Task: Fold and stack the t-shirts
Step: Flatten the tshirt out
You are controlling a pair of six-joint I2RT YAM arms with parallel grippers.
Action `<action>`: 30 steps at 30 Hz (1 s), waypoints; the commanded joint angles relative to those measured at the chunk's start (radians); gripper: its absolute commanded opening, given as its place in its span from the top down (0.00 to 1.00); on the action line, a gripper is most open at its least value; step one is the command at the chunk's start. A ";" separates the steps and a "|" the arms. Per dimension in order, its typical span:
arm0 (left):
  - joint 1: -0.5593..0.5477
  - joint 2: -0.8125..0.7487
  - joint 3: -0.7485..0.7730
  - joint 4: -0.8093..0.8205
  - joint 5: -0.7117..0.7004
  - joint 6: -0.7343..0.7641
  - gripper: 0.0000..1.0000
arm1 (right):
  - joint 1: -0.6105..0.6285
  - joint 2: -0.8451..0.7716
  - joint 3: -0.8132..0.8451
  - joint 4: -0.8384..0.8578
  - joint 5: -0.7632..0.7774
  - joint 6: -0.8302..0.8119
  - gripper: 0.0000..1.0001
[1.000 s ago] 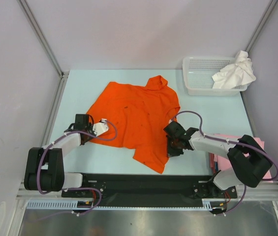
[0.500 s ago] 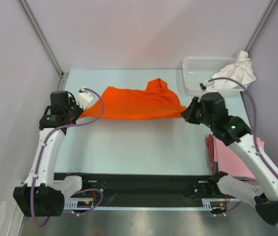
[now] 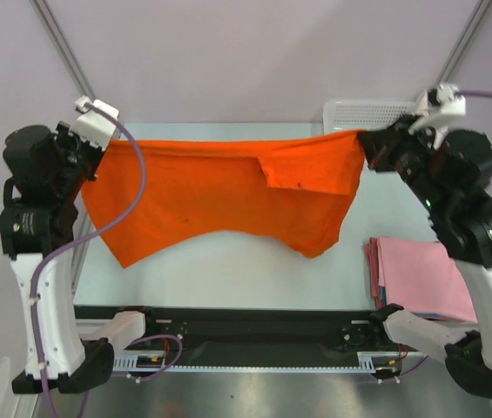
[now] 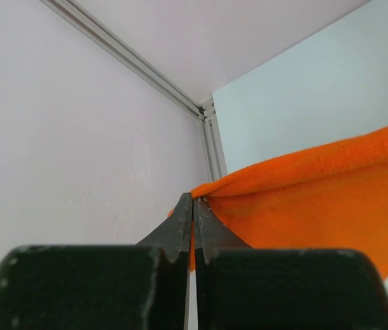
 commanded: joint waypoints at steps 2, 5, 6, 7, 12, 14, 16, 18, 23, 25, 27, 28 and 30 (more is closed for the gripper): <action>0.013 0.180 0.000 0.131 -0.078 -0.008 1.00 | -0.117 0.247 0.084 0.189 -0.113 -0.091 1.00; 0.012 0.289 0.042 0.232 -0.094 -0.034 1.00 | -0.267 0.473 0.293 0.171 -0.352 0.017 1.00; 0.013 0.324 0.083 0.261 -0.097 -0.042 0.99 | -0.280 0.519 0.336 0.175 -0.324 0.024 1.00; 0.013 0.383 0.109 0.271 -0.098 -0.057 1.00 | -0.278 0.591 0.400 0.218 -0.308 0.021 1.00; 0.015 0.583 0.363 0.285 -0.132 -0.111 1.00 | -0.300 0.748 0.564 0.373 -0.287 0.085 1.00; 0.015 0.637 0.445 0.283 -0.158 -0.126 0.99 | -0.306 0.838 0.659 0.382 -0.297 0.096 1.00; 0.015 0.683 0.540 0.283 -0.163 -0.132 1.00 | -0.312 0.890 0.830 0.355 -0.300 0.103 1.00; 0.013 0.697 0.594 0.280 -0.138 -0.131 1.00 | -0.317 0.930 0.904 0.364 -0.313 0.110 1.00; 0.012 0.654 0.507 0.309 -0.062 -0.119 1.00 | -0.324 0.869 0.751 0.434 -0.311 0.096 1.00; 0.012 0.596 0.364 0.344 0.016 -0.078 1.00 | -0.326 0.822 0.610 0.444 -0.325 0.094 1.00; 0.009 0.541 0.173 0.396 0.066 -0.045 1.00 | -0.326 0.764 0.492 0.445 -0.351 0.094 1.00; 0.006 0.487 0.104 0.412 0.105 -0.004 0.99 | -0.326 0.736 0.432 0.450 -0.359 0.099 1.00; -0.002 0.429 -0.106 0.455 0.129 0.042 1.00 | -0.326 0.685 0.217 0.474 -0.379 0.111 1.00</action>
